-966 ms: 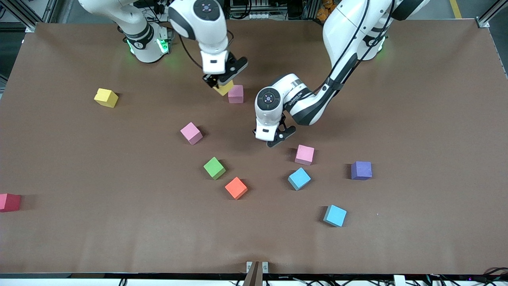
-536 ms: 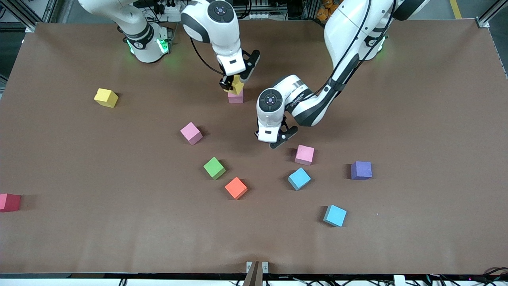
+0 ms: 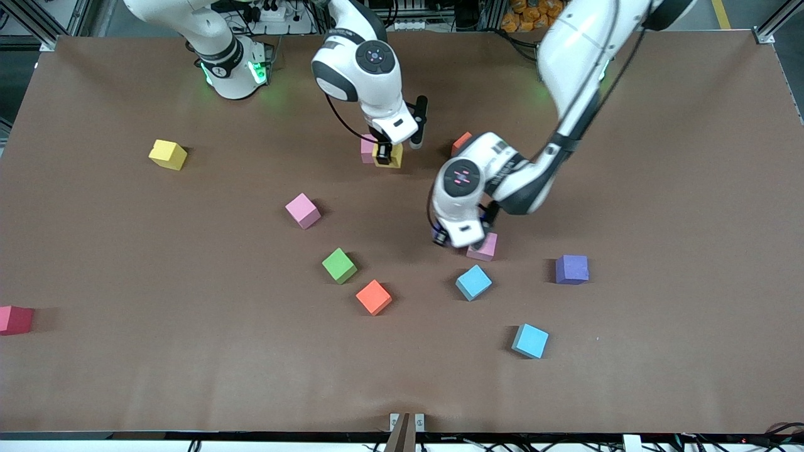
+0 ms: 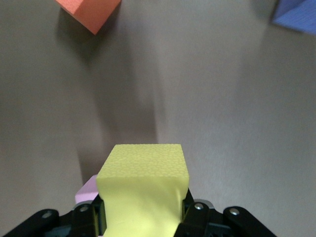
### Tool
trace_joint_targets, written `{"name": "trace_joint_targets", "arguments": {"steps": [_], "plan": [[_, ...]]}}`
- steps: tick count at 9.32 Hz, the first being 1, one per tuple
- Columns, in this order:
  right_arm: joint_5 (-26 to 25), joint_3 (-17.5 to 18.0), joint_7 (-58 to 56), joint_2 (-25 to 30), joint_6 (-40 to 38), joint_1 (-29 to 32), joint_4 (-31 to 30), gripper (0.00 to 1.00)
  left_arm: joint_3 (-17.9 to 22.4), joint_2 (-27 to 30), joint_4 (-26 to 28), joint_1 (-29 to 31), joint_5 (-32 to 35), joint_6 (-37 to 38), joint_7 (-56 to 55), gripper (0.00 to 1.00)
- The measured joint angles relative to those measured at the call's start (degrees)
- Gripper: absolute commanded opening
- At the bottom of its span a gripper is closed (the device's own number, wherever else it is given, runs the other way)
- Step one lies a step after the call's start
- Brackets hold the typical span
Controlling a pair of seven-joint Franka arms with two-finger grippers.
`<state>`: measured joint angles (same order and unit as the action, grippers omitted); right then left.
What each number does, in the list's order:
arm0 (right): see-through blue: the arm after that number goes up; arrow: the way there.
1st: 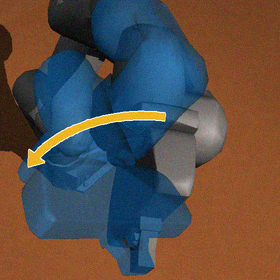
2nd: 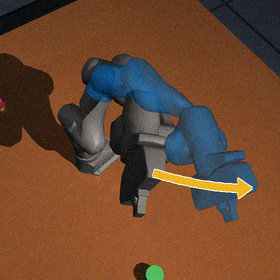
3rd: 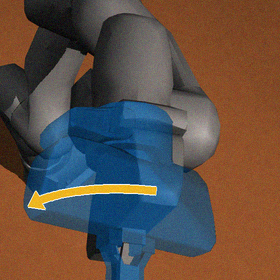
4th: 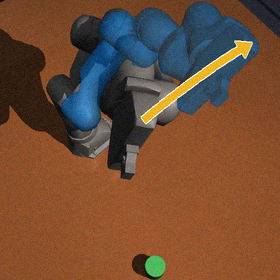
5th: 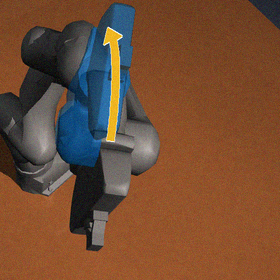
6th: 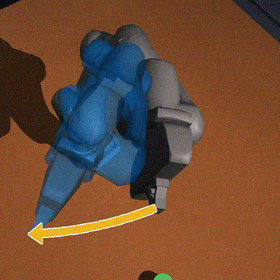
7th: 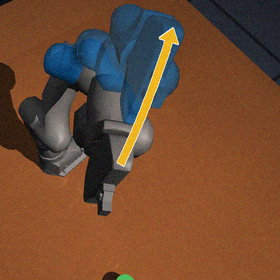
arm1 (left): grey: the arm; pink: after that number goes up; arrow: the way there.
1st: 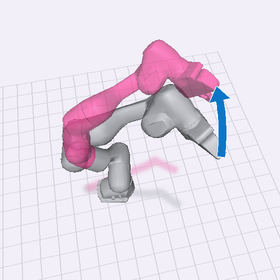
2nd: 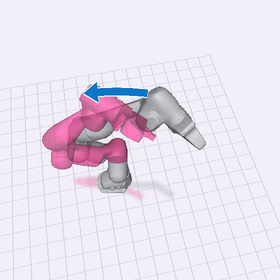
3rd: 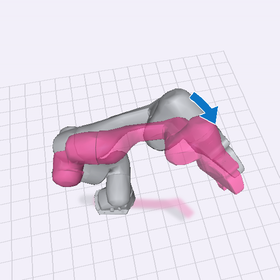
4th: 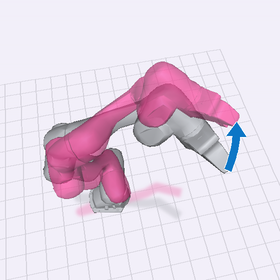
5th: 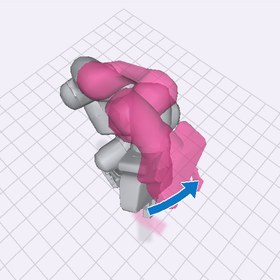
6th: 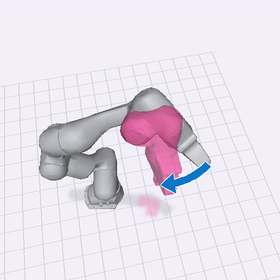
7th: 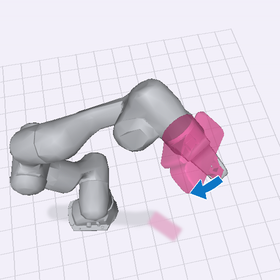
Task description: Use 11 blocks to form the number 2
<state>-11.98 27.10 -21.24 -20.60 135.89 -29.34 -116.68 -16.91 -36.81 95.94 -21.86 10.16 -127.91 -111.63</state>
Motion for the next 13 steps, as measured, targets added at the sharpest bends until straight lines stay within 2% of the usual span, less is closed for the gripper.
{"name": "trace_joint_targets", "arguments": {"steps": [3,5,8,13], "plan": [[-4.06,0.45,-0.66,-1.76,2.41,-2.46,0.08,0.0,-0.17,4.49,2.93,2.46,-0.01,1.55,-5.2,0.0],[-4.28,1.63,-0.7,-2.21,2.31,-3.61,0.04,0.0,-0.89,6.24,4.43,5.03,-1.28,1.55,-6.6,0.0],[-4.27,1.68,0.08,-3.32,2.16,-4.06,-1.8,0.0,-1.85,6.83,6.75,5.75,-1.64,0.17,-7.11,0.0],[-4.27,1.72,4.72,-6.0,2.9,-5.52,-2.47,0.0,-2.07,6.9,7.34,5.75,-1.64,-0.67,-7.43,0.0]]}}
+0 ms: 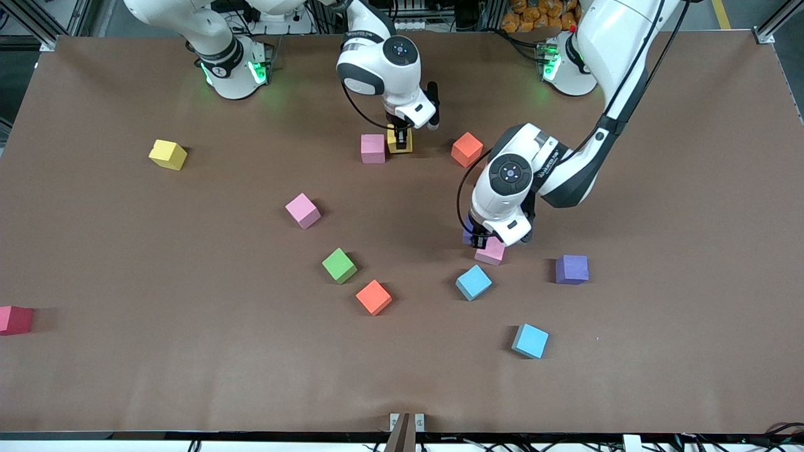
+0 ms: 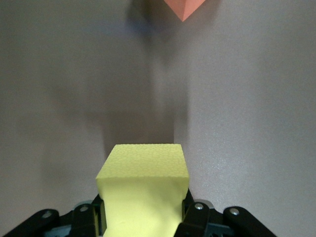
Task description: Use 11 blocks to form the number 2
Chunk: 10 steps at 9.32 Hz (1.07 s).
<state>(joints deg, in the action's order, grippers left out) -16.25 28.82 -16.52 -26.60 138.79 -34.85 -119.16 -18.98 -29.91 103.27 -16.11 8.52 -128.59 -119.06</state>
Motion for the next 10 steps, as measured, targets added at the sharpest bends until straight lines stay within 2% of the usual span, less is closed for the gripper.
{"name": "trace_joint_targets", "arguments": {"steps": [10], "plan": [[0.0,-1.97,0.71,-1.8,2.37,0.45,-0.23,0.0,-0.21,0.0,0.31,-0.26,0.0,-0.25,0.0,0.0]]}}
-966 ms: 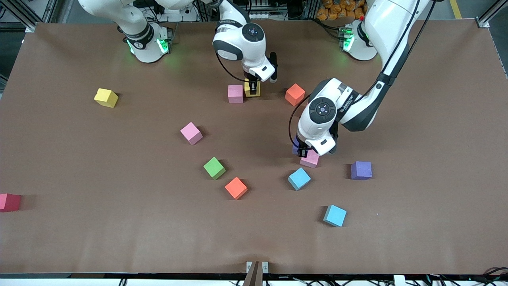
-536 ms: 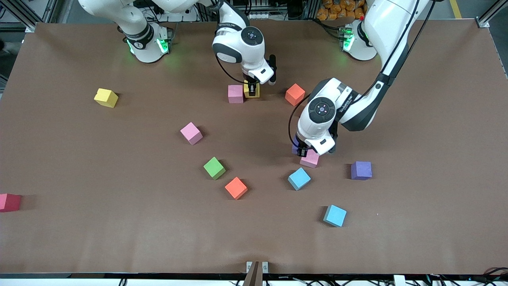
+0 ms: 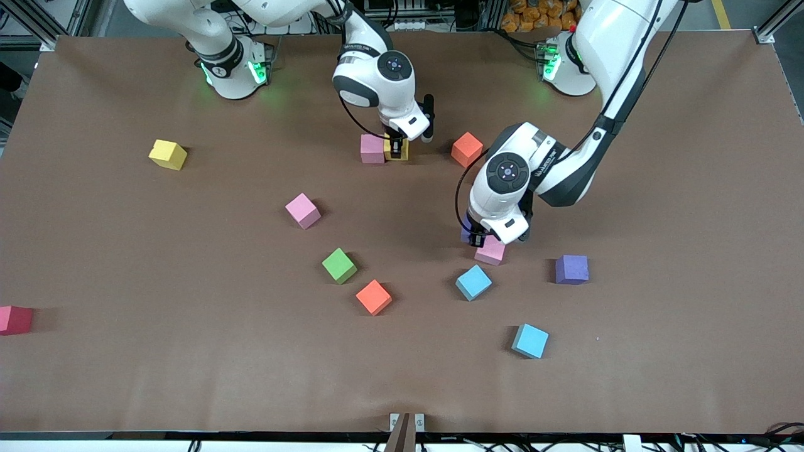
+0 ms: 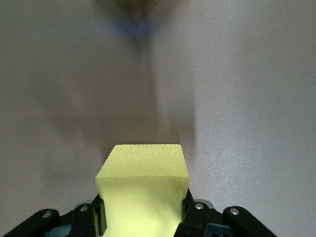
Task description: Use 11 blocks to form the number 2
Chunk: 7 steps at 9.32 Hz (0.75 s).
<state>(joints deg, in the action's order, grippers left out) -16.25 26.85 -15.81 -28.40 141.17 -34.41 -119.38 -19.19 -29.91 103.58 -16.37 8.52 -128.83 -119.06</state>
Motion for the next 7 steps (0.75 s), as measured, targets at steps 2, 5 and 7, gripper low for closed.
{"name": "trace_joint_targets", "arguments": {"steps": [2,5,7], "plan": [[0.0,-0.03,0.22,0.0,0.0,0.0,0.0,0.0,-0.03,0.0,0.01,-0.01,0.0,-0.01,0.0,0.0],[0.0,-0.05,0.45,0.0,0.0,0.0,0.01,1.0,-0.07,0.0,0.01,-0.01,0.0,-0.02,0.0,0.0],[-0.09,-0.51,0.45,-0.12,0.0,0.03,0.0,1.0,-0.09,0.0,0.05,-0.01,0.0,-0.02,0.0,0.0]]}}
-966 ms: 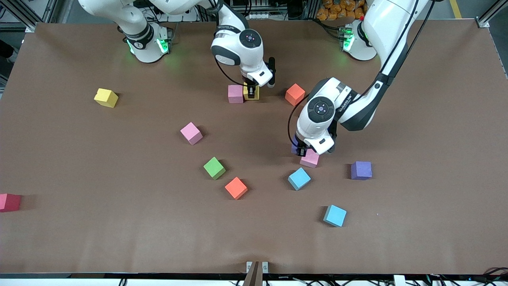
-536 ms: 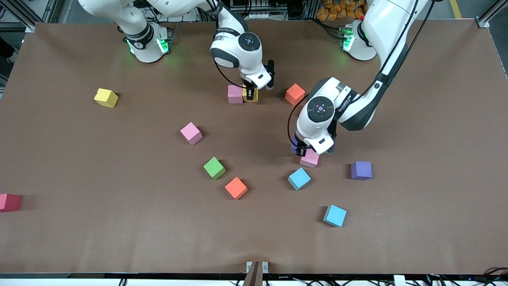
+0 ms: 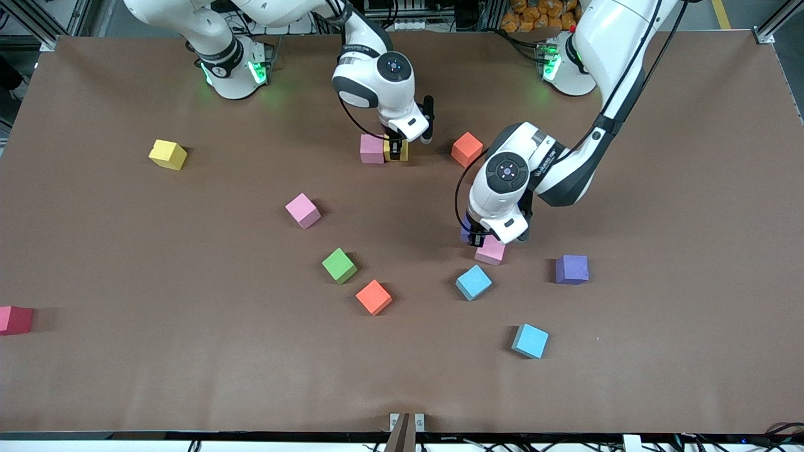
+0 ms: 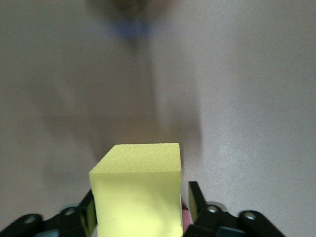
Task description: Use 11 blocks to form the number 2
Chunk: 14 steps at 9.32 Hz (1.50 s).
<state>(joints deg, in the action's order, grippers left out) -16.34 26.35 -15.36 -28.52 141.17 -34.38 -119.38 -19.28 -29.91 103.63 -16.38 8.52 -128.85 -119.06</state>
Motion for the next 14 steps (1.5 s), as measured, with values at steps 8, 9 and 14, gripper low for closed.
{"name": "trace_joint_targets", "arguments": {"steps": [8,9,14], "plan": [[1.67,-0.22,-0.03,6.39,-6.1,6.57,2.94,1.0,-3.34,6.37,7.87,0.14,-5.98,0.0,-4.07,0.0],[3.52,-0.2,-0.32,7.56,-7.97,6.71,3.0,1.0,-4.46,6.97,8.92,0.07,-6.24,-0.01,-6.64,0.0],[6.14,-0.73,-5.17,8.0,-15.53,9.1,6.38,1.0,-11.57,9.71,15.08,-0.17,-6.34,-5.61,-22.73,0.0]]}}
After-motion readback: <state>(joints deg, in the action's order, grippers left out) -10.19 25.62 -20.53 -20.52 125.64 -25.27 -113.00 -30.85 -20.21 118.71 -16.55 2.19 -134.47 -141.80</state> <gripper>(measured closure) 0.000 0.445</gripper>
